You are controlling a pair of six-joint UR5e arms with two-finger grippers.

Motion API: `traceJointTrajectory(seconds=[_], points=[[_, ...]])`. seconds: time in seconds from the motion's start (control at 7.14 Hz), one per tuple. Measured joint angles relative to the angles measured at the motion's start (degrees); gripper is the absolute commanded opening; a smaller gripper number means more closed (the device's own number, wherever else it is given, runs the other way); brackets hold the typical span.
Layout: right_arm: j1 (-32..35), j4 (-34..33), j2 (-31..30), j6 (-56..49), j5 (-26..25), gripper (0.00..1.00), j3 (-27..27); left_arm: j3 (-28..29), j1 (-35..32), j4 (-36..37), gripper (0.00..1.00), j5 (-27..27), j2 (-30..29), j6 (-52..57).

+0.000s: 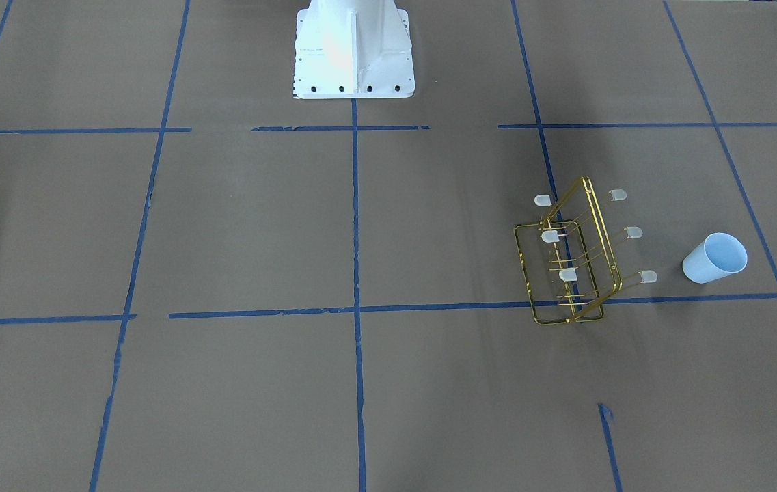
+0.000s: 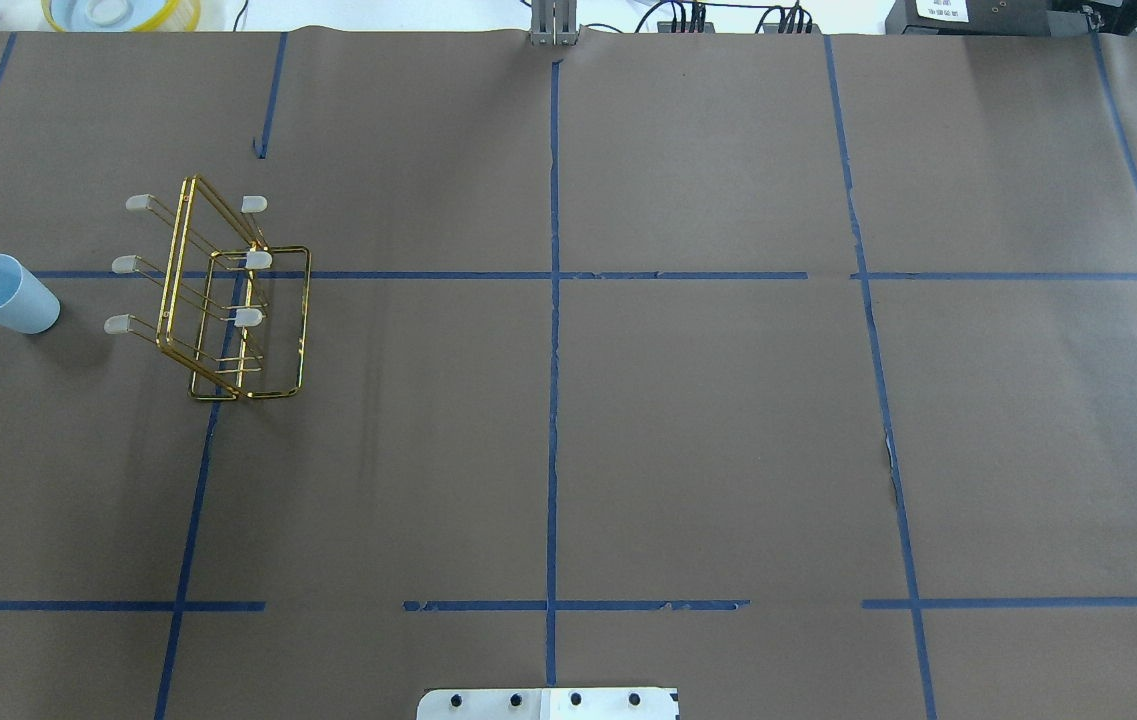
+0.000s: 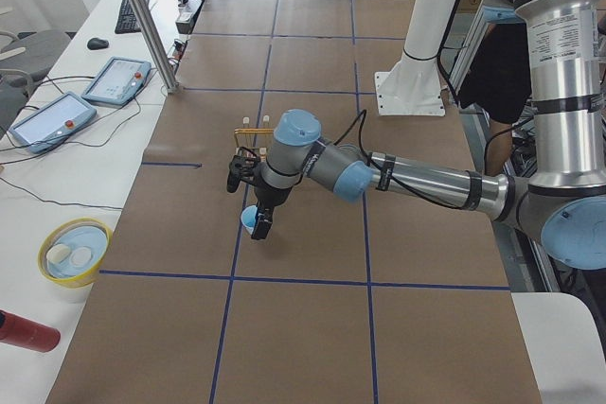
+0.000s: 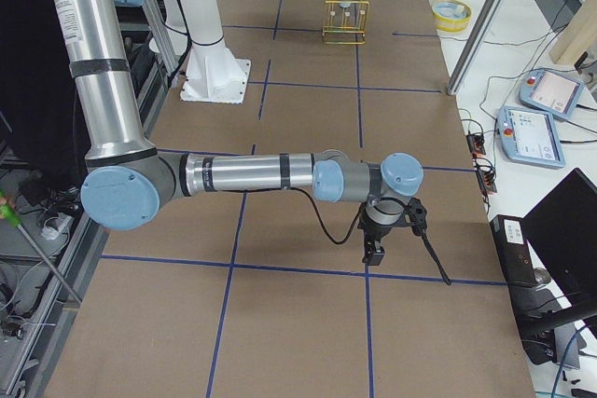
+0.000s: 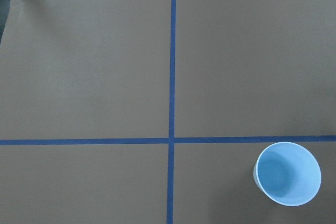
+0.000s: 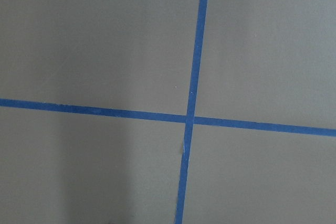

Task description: Hang cup on cup holder

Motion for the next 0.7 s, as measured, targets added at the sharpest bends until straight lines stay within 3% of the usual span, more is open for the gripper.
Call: traceJointTrajectory(seconds=[0.28,0.7], points=[[0.00,-0.01,0.00,0.00,0.00,1.00,0.00,-2.62,5.22,-7.84,1.00,5.54,4.74,-9.54],[0.00,0.01,0.00,0.00,0.00,1.00,0.00,-3.28,16.65,-14.52,1.00,16.06,6.17,-24.31]])
